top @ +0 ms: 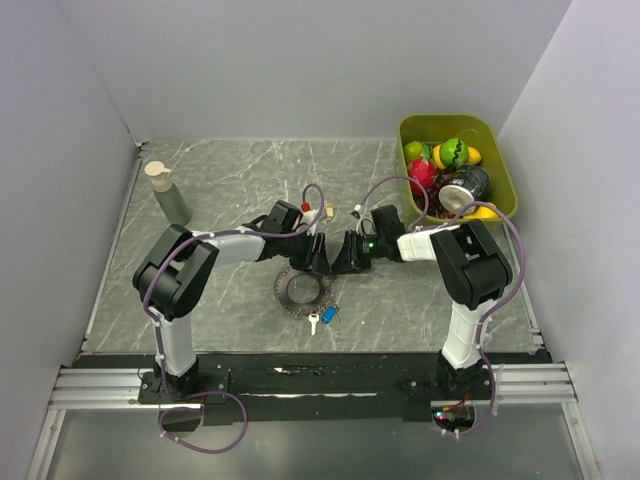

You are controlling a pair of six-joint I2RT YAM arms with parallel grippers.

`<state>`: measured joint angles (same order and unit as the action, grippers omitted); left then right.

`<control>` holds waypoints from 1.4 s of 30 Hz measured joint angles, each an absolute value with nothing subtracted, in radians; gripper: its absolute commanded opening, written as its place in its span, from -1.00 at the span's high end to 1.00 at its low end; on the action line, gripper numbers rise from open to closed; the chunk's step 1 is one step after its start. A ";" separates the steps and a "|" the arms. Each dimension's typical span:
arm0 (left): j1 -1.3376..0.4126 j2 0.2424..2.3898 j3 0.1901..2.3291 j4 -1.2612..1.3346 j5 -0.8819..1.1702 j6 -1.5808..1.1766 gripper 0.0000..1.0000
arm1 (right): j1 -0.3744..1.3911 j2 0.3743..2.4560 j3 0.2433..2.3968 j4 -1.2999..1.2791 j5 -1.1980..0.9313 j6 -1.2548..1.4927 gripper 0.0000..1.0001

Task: Put the keys on the keyring

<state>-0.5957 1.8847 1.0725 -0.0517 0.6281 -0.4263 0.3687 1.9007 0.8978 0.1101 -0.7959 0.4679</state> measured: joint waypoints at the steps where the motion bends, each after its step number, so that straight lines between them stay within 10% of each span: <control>1: -0.596 1.886 1.074 -0.056 0.627 -0.424 -0.01 | 0.369 1.901 0.898 0.110 -0.796 0.468 0.51; 19: -0.597 1.933 1.095 -0.028 0.627 -0.424 0.30 | 0.376 1.905 0.897 0.102 -0.798 0.472 0.74; 31: -0.591 1.962 1.117 -0.038 0.619 -0.409 0.98 | 0.375 1.904 0.891 0.103 -0.803 0.476 0.74; 42: -0.596 1.961 1.128 -0.049 0.630 -0.371 0.98 | 0.370 1.747 0.833 0.129 -0.814 0.476 0.23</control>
<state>-0.5961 1.9606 1.1282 -0.0490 0.6304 -0.3706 0.3698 1.7470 0.8330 0.1291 -0.8143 0.4759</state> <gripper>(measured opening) 0.021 0.273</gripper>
